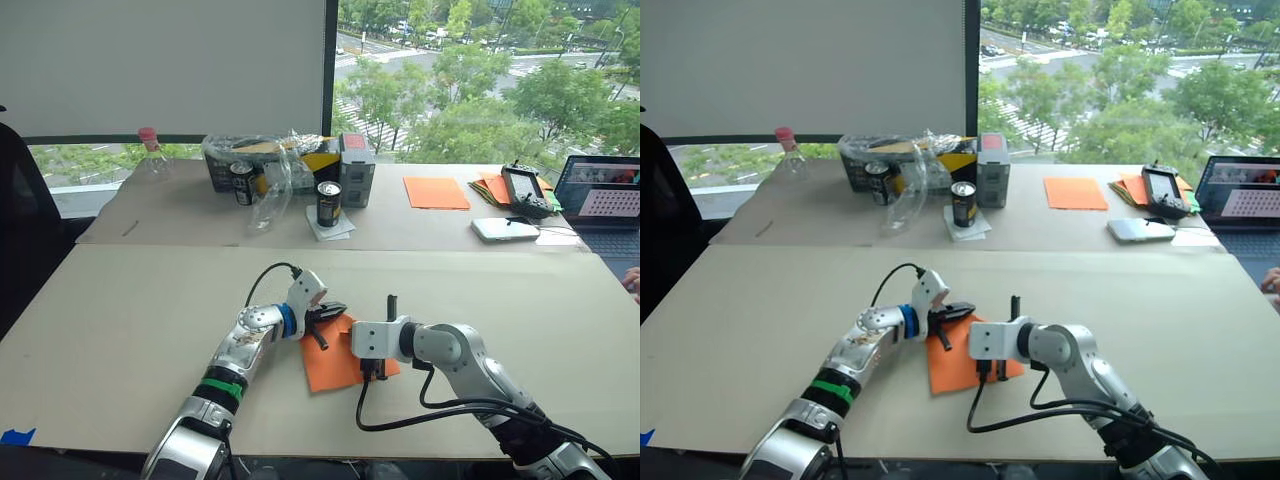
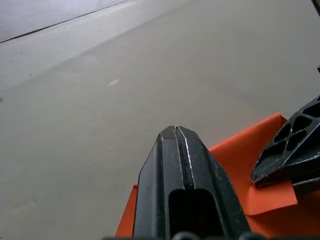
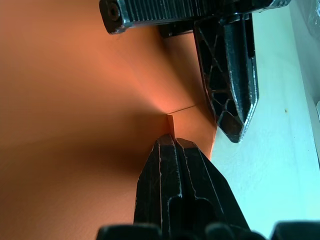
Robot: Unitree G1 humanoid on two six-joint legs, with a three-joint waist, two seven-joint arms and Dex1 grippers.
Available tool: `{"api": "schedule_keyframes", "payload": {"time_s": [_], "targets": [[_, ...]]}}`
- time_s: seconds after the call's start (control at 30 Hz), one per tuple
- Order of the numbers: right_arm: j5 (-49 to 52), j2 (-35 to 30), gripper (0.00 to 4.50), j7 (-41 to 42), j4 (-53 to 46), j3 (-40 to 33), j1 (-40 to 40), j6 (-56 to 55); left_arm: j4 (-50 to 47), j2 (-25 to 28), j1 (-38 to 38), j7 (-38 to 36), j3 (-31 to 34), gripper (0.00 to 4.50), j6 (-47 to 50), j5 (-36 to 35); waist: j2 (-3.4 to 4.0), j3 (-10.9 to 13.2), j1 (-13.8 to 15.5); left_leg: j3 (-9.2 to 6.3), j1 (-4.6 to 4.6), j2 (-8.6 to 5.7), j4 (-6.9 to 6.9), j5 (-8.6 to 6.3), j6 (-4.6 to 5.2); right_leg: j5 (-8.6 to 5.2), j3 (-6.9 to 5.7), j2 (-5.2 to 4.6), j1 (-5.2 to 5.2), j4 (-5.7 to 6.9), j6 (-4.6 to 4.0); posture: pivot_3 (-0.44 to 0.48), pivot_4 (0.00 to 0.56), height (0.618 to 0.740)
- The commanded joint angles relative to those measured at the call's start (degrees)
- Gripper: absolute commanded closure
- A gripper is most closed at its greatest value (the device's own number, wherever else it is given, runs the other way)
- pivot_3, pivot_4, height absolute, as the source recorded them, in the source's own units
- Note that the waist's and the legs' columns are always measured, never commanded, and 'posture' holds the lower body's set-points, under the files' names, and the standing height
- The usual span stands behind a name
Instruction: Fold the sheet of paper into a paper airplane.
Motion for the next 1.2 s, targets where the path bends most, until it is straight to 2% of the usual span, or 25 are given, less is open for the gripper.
{"api": "schedule_keyframes", "payload": {"time_s": [0.03,0.4,0.53,0.67,0.77,0.87,1.0,1.13,1.2], "targets": [[-1.28,-0.52,4.47,2.25,3.56,2.99,2.17,2.68,-2.91,0.93,0.38,-1.69,-0.22,4.50,0.12,-0.45,0.00,0.00,0.01,0.00,0.00,0.00,0.00,0.00,0.00,0.00,0.00,0.00,0.00,0.00,0.00,0.000,0.150,0.715],[-1.79,-0.18,4.47,1.79,3.57,2.90,1.86,2.41,3.62,2.06,-0.25,0.80,-3.40,4.50,1.79,4.75,0.03,-0.05,0.24,-0.01,0.07,0.00,0.00,0.00,0.00,0.00,-0.01,0.00,0.08,0.00,0.00,0.000,0.150,0.715],[-1.49,-0.82,3.23,0.93,1.83,1.81,2.12,0.87,5.94,1.73,-1.25,0.46,-3.99,4.50,1.23,5.41,0.04,-0.10,0.26,-0.01,0.08,-0.01,0.00,0.00,0.00,0.00,-0.01,0.00,0.10,0.00,0.00,0.000,0.150,0.715],[1.04,-4.45,1.90,3.84,-6.00,-2.10,4.69,3.64,7.12,1.84,-1.58,0.34,-4.39,4.50,0.67,5.60,0.05,-0.11,0.79,-0.03,0.00,-0.03,0.00,0.00,0.00,-0.03,-0.06,-0.04,0.10,-0.06,0.05,0.000,0.150,0.715],[4.19,-5.65,1.90,5.81,-10.91,-5.17,5.91,8.26,7.38,2.10,-1.36,0.22,-4.59,4.50,0.33,5.53,0.04,-0.10,0.82,-0.02,-0.06,-0.07,0.00,-0.01,0.00,-0.04,-0.07,-0.10,0.10,-0.15,0.07,0.000,0.150,0.715],[10.78,-3.54,1.90,6.92,-15.40,-9.80,3.83,15.95,7.42,2.33,-0.99,0.11,-4.91,4.50,0.06,5.71,0.03,-0.08,0.63,0.00,-0.05,-0.07,0.00,-0.01,0.00,-0.04,-0.05,-0.11,0.10,-0.15,0.07,0.000,0.150,0.715],[17.34,-0.04,3.03,7.31,-19.47,-13.24,-1.23,27.15,6.96,2.33,-0.67,0.30,-5.14,4.50,0.09,5.81,0.07,-0.04,0.27,-0.02,-0.02,-0.06,0.00,0.00,-0.01,-0.04,-0.05,-0.10,0.05,-0.06,0.06,0.000,0.150,0.715],[19.40,1.56,4.48,5.21,-20.12,-12.12,-2.23,31.89,7.17,2.41,-0.81,0.48,-5.29,4.50,-0.11,6.01,0.07,-0.05,0.49,-0.11,-0.08,-0.06,-0.01,0.00,-0.01,-0.06,-0.11,-0.08,0.05,-0.08,0.10,0.000,0.150,0.715],[19.62,3.41,4.48,2.59,-18.23,-11.89,-2.19,33.20,7.19,2.44,-0.81,0.50,-5.32,4.50,-0.15,6.01,0.08,-0.05,0.42,-0.09,-0.13,-0.08,-0.01,-0.01,-0.01,-0.06,-0.10,-0.11,0.03,-0.12,0.10,0.000,0.150,0.715]]}}
